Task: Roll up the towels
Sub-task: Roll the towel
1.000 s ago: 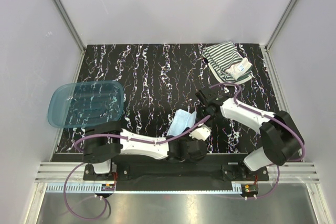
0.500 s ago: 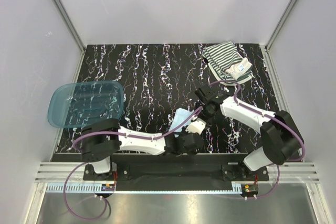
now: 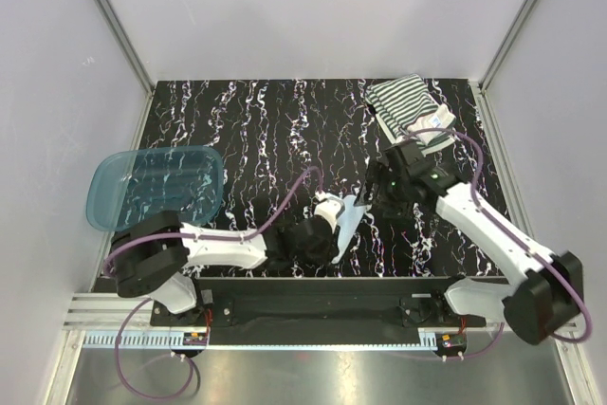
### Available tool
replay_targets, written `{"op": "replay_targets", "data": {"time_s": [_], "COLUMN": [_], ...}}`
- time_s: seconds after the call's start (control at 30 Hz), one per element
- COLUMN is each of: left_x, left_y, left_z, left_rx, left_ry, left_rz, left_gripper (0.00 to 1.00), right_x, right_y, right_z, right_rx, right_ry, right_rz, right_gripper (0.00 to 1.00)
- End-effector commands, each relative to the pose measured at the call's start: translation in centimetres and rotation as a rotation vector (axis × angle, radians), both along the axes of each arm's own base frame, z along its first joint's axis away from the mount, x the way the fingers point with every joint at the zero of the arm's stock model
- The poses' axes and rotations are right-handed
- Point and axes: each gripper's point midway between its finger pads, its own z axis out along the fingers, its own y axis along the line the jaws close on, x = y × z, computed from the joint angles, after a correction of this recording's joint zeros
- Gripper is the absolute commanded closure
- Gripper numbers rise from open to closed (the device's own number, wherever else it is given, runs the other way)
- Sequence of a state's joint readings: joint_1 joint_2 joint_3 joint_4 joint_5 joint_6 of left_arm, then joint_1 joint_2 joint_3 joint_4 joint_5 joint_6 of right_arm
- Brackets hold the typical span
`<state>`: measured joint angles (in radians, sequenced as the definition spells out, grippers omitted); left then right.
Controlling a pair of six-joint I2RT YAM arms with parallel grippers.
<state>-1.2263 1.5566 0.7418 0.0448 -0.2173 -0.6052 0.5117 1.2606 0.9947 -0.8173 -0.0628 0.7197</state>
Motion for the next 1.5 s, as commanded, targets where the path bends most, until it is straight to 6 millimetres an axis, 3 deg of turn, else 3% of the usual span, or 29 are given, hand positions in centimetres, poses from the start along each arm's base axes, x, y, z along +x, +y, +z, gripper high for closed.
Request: {"op": "replay_targets", "data": {"time_s": [0.0,0.27,0.47,0.67,0.93,1.23,1.37,1.4,1.47], "left_x": [-1.0,-0.9,0.2,0.5,1.3,1.4,1.5,1.4,1.6], "left_y": [-0.2,0.5,0.3,0.3,2.0,2.8,2.7,2.7,2.7], "left_z": [0.7,1.0,1.3,1.0,-0.4,-1.8,-1.7,-1.6,-1.5], "left_rx": [-0.126,-0.331,-0.475,-0.531,-0.535,-0.518,-0.522,-0.522,-0.519], "left_ry": [0.117,0.292,0.417,0.499,0.541,0.563,0.562,0.564,0.555], "left_rz": [-0.04,-0.054,-0.078,-0.081,0.013,0.054,0.053,0.053,0.053], "left_gripper": [0.85,0.86,0.85,0.84,0.84,0.85,0.84,0.82,0.75], "right_x": [1.0,-0.9,-0.6,-0.1,0.1,1.3,1.5,1.4,1.4], "right_y": [0.8,3.4,5.0,5.7,5.1,5.8,6.2,6.3,6.4], "right_z": [3.5,3.0,1.9,-0.8,-5.0,-5.9,-6.9,-7.2,-7.6], "right_rx": [0.097,0.315,0.441,0.462,0.411,0.435,0.436,0.435,0.43], "right_ry": [-0.148,-0.17,-0.214,-0.198,-0.154,-0.174,-0.156,-0.147,-0.138], "right_rz": [-0.002,0.06,0.066,0.062,0.022,0.008,0.015,0.019,0.021], "right_gripper": [0.11,0.12,0.13,0.14,0.2,0.28,0.45,0.55,0.63]}}
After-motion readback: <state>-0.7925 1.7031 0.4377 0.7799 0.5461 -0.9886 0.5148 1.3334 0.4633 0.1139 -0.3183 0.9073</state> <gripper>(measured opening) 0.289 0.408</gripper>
